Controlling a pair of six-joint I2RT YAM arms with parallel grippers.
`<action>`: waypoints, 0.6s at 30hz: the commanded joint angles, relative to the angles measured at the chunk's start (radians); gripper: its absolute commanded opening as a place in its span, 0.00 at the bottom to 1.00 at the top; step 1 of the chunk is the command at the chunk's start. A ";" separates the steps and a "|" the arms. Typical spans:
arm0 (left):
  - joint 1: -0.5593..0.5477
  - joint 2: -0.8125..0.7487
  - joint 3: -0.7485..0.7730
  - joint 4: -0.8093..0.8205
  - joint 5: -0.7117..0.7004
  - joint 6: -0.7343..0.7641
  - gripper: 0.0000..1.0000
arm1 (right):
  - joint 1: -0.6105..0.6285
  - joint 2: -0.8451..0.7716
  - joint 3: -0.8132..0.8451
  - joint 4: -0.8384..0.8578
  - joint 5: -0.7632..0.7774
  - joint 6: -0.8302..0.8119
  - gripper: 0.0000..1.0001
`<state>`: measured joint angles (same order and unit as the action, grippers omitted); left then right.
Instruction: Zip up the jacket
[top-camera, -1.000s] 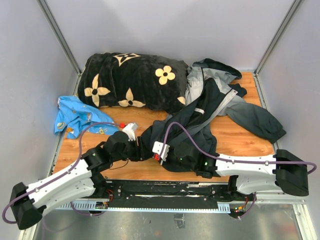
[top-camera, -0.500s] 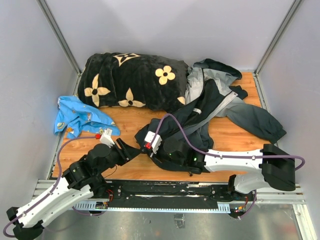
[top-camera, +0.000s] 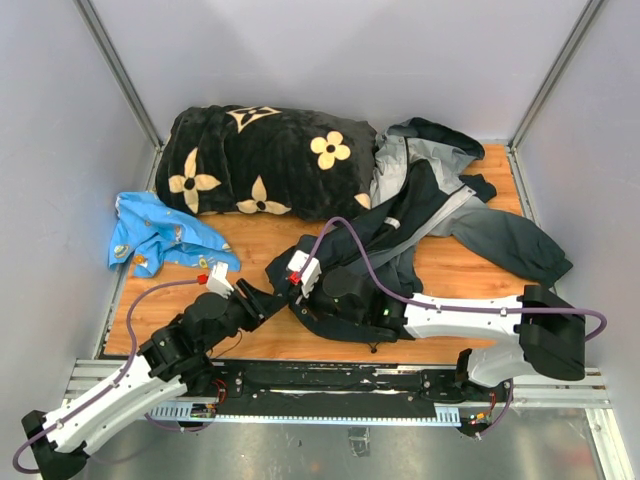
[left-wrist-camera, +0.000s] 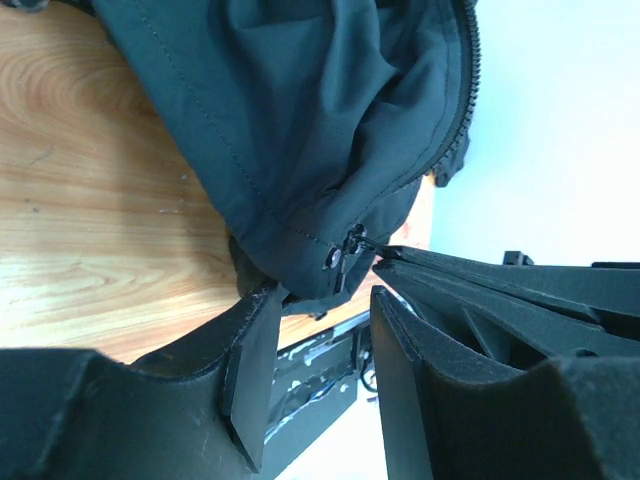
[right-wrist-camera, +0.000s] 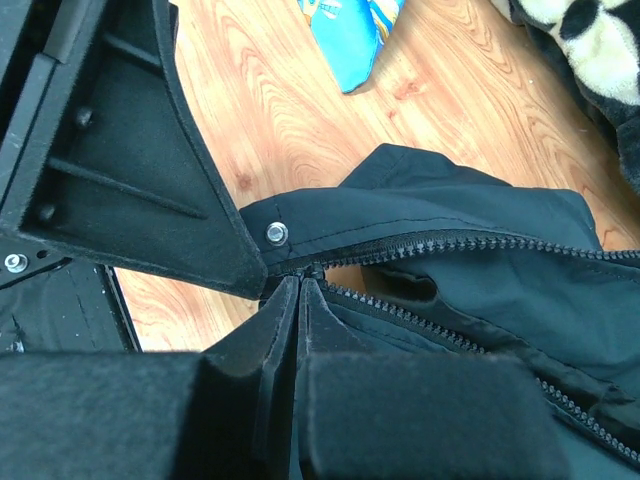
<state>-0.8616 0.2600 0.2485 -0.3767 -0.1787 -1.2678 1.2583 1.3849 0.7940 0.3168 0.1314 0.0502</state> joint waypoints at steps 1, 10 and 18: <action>-0.007 -0.024 -0.032 0.146 -0.034 -0.034 0.44 | -0.016 -0.002 0.030 0.016 -0.026 0.033 0.01; -0.007 -0.010 -0.081 0.254 -0.069 -0.031 0.31 | -0.019 -0.040 0.019 -0.002 -0.042 0.061 0.01; -0.008 0.014 -0.091 0.278 -0.085 -0.022 0.29 | -0.028 -0.076 0.008 -0.010 -0.066 0.082 0.01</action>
<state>-0.8616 0.2722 0.1673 -0.1520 -0.2173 -1.2911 1.2457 1.3407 0.7937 0.3004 0.0994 0.1013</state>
